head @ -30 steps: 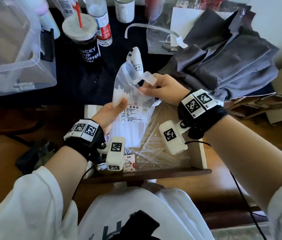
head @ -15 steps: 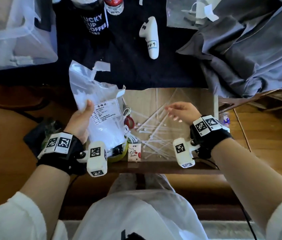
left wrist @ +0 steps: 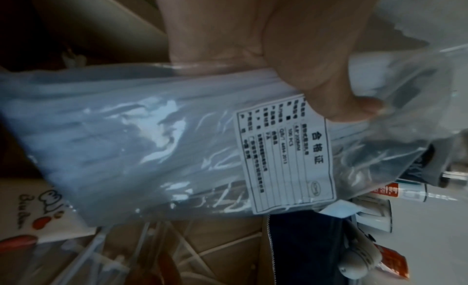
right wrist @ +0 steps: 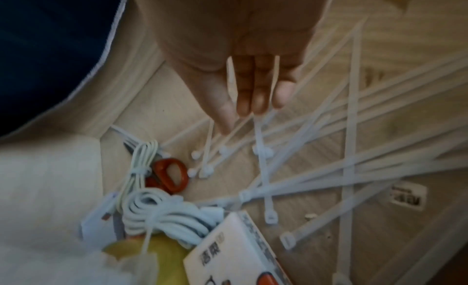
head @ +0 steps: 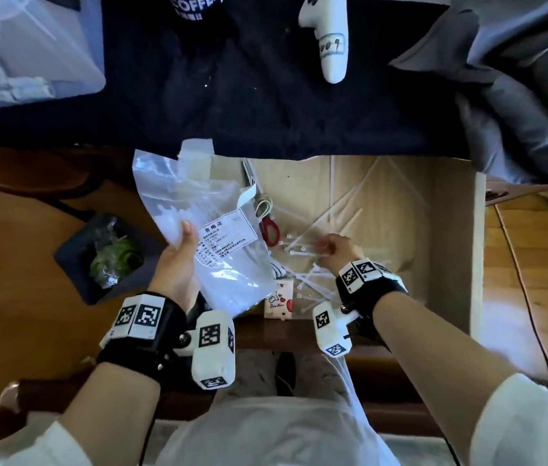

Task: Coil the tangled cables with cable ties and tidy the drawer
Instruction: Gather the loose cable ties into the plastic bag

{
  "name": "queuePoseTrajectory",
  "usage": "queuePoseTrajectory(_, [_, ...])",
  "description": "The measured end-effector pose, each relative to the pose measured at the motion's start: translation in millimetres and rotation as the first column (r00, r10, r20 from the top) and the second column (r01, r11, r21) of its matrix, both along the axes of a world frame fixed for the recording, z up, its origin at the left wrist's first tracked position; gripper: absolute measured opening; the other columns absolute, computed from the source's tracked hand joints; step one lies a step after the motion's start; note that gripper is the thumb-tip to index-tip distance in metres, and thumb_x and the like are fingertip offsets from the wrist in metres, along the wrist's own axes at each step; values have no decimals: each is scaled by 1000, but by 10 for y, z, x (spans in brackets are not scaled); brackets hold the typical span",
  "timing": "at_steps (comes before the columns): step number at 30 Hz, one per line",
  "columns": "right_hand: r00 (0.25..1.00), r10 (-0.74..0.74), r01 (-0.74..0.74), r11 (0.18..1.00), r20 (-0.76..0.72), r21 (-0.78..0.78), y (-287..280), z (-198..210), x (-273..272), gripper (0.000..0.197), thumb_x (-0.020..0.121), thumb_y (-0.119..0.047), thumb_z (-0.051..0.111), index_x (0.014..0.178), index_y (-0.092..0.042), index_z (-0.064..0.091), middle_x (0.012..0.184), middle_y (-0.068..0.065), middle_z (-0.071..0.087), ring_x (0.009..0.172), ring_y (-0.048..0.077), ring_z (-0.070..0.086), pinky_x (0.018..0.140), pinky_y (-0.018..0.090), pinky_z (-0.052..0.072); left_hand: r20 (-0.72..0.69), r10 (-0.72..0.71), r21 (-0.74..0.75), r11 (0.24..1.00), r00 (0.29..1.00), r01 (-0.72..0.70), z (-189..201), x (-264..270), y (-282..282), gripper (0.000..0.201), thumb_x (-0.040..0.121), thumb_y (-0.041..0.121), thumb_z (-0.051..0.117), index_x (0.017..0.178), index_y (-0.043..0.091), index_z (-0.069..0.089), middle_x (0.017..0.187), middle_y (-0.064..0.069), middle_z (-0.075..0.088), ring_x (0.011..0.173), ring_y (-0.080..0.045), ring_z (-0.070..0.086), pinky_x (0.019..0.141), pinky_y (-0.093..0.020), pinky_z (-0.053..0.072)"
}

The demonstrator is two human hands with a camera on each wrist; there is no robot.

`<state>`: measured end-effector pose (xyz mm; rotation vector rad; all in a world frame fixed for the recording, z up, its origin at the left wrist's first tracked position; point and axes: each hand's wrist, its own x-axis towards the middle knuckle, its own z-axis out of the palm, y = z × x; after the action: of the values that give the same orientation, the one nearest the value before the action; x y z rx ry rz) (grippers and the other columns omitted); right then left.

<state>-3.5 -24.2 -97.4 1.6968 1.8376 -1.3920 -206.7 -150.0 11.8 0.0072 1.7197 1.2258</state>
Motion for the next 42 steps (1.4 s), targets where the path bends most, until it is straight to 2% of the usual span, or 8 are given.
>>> queuePoseTrajectory(5, [993,74,-86,988,94,127,-31,-114,-214,58,74,-12,72,127,-19,48,128,8,36,121,27,40,105,30,35,55,-20,76,997,998,16,-118,-42,-34,92,67,71,55,135,9,48,130,-9,60,119,-19,58,103,-38,43])
queuePoseTrajectory(8, [983,78,-108,979,168,174,11,-161,-297,56,73,-7,72,123,-13,46,127,9,32,121,31,39,108,37,35,88,-35,113,993,995,25,-147,-51,-57,114,44,81,68,133,12,50,129,-8,61,120,-18,57,101,-39,42])
queuePoseTrajectory(14, [954,78,-105,991,289,80,114,-10,-280,53,79,-20,73,122,-3,47,123,12,46,110,31,55,96,36,47,130,-76,141,988,989,58,-141,-49,-96,106,48,80,68,130,14,53,128,-9,61,118,-21,59,101,-42,41])
queuePoseTrajectory(18, [871,302,-367,924,388,105,141,63,-348,42,82,-17,68,119,-8,51,117,10,47,106,30,56,83,35,50,121,-83,138,988,989,66,-135,-64,-94,102,45,82,66,123,16,58,125,-8,64,116,-20,60,102,-43,41])
queuePoseTrajectory(29, [807,385,-480,869,448,117,179,-77,-415,37,88,-5,53,124,1,48,120,15,51,111,31,56,87,37,48,119,-37,134,991,992,21,-87,-100,-100,95,52,80,65,125,20,57,127,-5,62,119,-20,59,107,-48,37])
queuePoseTrajectory(35, [812,478,-519,854,335,40,343,215,-322,30,90,-20,51,117,-10,54,109,11,62,106,32,58,91,37,42,87,-29,79,997,996,22,-5,-85,-66,92,55,78,55,124,18,57,126,-5,63,112,-16,62,96,-39,48])
queuePoseTrajectory(39, [891,453,-450,878,23,160,386,447,-54,6,93,-18,46,94,-14,50,97,3,71,96,25,60,95,34,37,82,6,76,997,997,-12,72,-62,7,88,61,77,50,125,17,56,130,-6,60,120,-20,56,109,-48,36])
queuePoseTrajectory(42, [929,283,-252,956,-240,150,420,547,89,18,94,-14,47,79,-22,53,78,-10,70,96,17,63,95,33,43,69,35,74,996,997,-40,134,-45,77,92,62,76,50,132,16,51,131,-7,59,120,-21,56,107,-46,38])
